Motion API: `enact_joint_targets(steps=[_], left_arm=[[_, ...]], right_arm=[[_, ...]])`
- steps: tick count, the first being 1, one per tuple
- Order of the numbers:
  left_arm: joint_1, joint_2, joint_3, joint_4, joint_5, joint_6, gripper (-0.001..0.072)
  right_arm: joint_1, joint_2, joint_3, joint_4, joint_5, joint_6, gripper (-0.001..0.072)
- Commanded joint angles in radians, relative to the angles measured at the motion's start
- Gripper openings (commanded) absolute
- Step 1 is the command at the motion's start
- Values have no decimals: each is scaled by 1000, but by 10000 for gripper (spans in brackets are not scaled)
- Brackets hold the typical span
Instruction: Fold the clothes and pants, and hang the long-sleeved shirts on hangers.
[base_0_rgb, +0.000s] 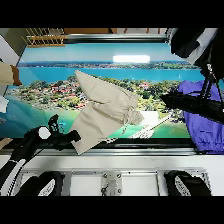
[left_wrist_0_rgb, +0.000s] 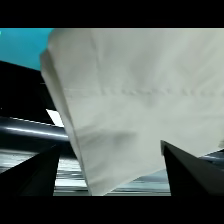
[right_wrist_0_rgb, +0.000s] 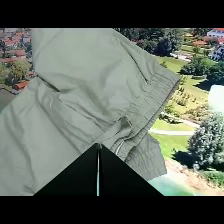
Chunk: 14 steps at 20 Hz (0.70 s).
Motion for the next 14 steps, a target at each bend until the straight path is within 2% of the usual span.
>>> enact_joint_targets(steps=[1, 4, 5, 7, 8, 11, 12, 13, 14], left_arm=[[-56, -26, -3, -40, 59, -3, 689], [-81, -120, 51, -40, 37, -2, 689], [-89, -151, 81, -38, 29, -2, 628], [-98, -186, 138, -29, 19, 8, 96], [-98, -190, 166, -29, 19, 32, 8], [-51, -189, 249, -29, -18, 76, 8], [-24, -189, 276, -29, -39, 96, 7], [1, -189, 298, -30, -56, 116, 8], [23, -189, 316, -30, -69, 131, 8]], right_arm=[[1, 0, 0, 4, 0, 1, 15], [1, 0, 0, 4, 0, 1, 14], [1, 0, 0, 3, 0, 1, 15], [-2, 0, 0, -5, 0, 27, 15], [-2, -1, 0, -27, 0, 60, 15], [-3, -37, -13, -166, 1, 238, 24], [-3, -60, -29, -194, 1, 281, 91], [-3, -91, -50, -201, 1, 293, 363], [-3, -134, -74, -200, -2, 293, 586]])
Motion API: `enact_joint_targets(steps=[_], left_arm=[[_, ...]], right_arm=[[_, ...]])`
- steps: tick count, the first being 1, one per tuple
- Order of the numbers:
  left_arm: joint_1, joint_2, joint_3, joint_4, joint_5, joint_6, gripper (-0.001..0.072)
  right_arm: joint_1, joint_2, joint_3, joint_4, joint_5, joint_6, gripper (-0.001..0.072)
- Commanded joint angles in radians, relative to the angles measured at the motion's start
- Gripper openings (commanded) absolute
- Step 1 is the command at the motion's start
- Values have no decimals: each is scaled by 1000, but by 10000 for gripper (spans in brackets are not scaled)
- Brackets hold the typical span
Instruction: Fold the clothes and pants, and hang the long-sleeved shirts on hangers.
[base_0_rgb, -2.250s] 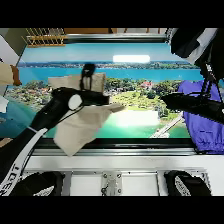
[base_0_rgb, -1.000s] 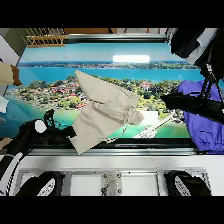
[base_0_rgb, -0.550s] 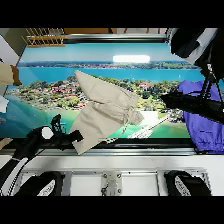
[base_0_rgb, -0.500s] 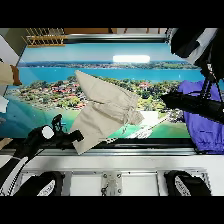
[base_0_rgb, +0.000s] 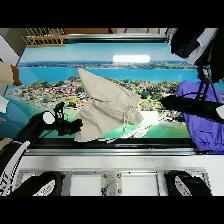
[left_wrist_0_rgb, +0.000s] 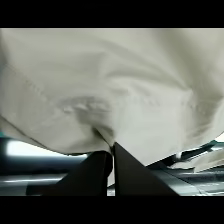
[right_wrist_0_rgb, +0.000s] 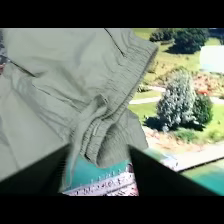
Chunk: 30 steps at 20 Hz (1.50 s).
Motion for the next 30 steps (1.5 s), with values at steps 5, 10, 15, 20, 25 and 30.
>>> enact_joint_targets(steps=[5, 10, 15, 20, 25, 30], left_arm=[[98, -6, 77, 0, -60, 81, 7], [96, -6, 77, -1, -56, 81, 8], [96, -6, 77, -2, -55, 81, 7], [114, 39, 94, 0, -51, 81, 7], [241, 311, 481, -11, -84, 80, 7], [202, 506, 889, -10, -64, 79, 7]], right_arm=[[12, -393, -78, -11, -52, 34, 560], [106, -590, -72, 223, -75, -196, 558], [218, -618, -29, 227, -134, -214, 499], [221, -578, 6, 225, -125, -217, 12], [146, -318, 339, 225, 96, -214, 11], [132, -6, 585, 227, 120, -77, 11]])
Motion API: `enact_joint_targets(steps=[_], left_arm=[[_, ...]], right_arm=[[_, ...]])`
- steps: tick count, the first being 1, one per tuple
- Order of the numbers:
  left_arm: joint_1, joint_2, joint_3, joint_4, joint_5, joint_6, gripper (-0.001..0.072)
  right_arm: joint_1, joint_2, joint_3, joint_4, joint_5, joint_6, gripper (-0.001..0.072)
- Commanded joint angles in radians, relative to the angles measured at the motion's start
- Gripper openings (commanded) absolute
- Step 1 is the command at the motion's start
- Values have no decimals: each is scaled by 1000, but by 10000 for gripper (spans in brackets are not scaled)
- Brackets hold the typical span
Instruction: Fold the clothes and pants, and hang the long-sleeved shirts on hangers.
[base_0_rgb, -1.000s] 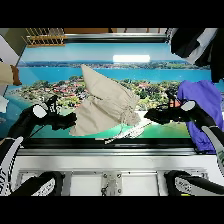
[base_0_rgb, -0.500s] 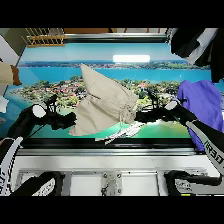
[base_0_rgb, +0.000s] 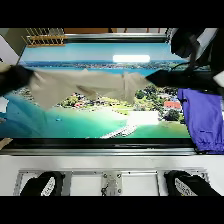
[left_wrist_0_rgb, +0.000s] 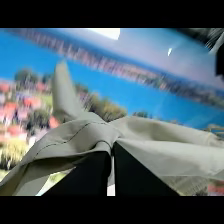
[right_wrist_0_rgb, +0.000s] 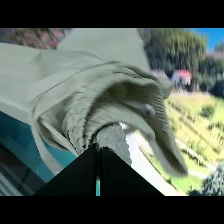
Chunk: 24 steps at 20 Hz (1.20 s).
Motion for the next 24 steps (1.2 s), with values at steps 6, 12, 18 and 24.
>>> enact_joint_targets(steps=[6, 12, 18, 24], left_arm=[[-132, 133, 355, 2, 90, -45, 7], [-167, -159, 381, 9, 80, -42, 7], [-167, -611, 381, -241, 148, 64, 7], [-167, -899, 381, -364, 188, 138, 235]], right_arm=[[-9, 386, 126, 0, 30, 292, 11], [-9, 351, 102, -133, 189, 580, 11], [-7, 155, -73, -235, 186, 575, 11], [-9, -158, -85, -389, -253, 495, 19]])
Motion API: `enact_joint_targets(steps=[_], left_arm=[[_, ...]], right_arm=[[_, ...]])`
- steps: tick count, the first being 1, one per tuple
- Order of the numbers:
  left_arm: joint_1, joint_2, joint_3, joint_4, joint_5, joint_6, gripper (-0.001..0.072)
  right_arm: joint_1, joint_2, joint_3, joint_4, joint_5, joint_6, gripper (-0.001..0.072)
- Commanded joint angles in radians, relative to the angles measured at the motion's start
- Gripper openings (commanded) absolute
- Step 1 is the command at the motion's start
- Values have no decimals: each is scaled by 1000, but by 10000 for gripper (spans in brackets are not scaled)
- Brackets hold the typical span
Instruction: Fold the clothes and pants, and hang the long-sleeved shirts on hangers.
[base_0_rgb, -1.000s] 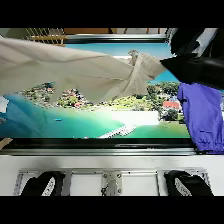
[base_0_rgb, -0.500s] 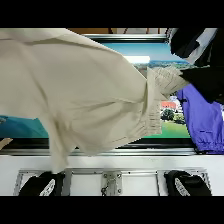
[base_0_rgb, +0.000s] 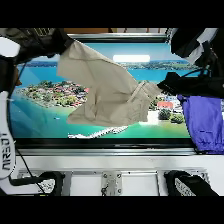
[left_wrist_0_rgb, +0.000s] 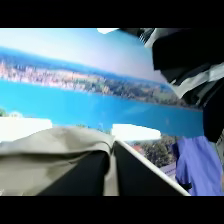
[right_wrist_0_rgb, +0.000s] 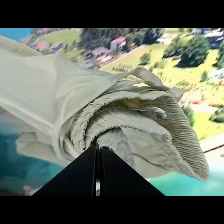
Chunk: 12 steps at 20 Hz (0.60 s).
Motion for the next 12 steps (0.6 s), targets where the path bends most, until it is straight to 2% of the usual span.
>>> enact_joint_targets(steps=[1, 2, 3, 5, 7, 8, 9, 10, 12], left_arm=[[10, -145, 1, -57, -2, 34, 617], [25, -155, 1, -51, -26, 35, 718], [49, -154, 1, -36, -54, 34, 692], [109, -131, 1, 43, -142, 34, 671], [172, -93, -19, 189, -266, 33, 670], [197, -64, -68, 242, -298, 33, 670], [223, -28, -146, 282, -312, 34, 670], [243, 6, -238, 290, -309, 36, 670], [280, 69, -461, 285, -277, 37, 670]], right_arm=[[-3, -174, -11, -50, -300, -45, 138], [-6, -201, -11, -40, -342, -46, 399], [-14, -216, -11, -42, -371, -57, 613], [-43, -209, -11, -41, -378, -107, 615], [-71, -175, -11, -41, -316, -155, 612], [-76, -156, -11, -42, -270, -187, 566], [-76, -138, -11, -41, -216, -229, 485], [-71, -123, -12, -41, -162, -262, 458], [-59, -105, -12, -41, -76, -280, 459]])
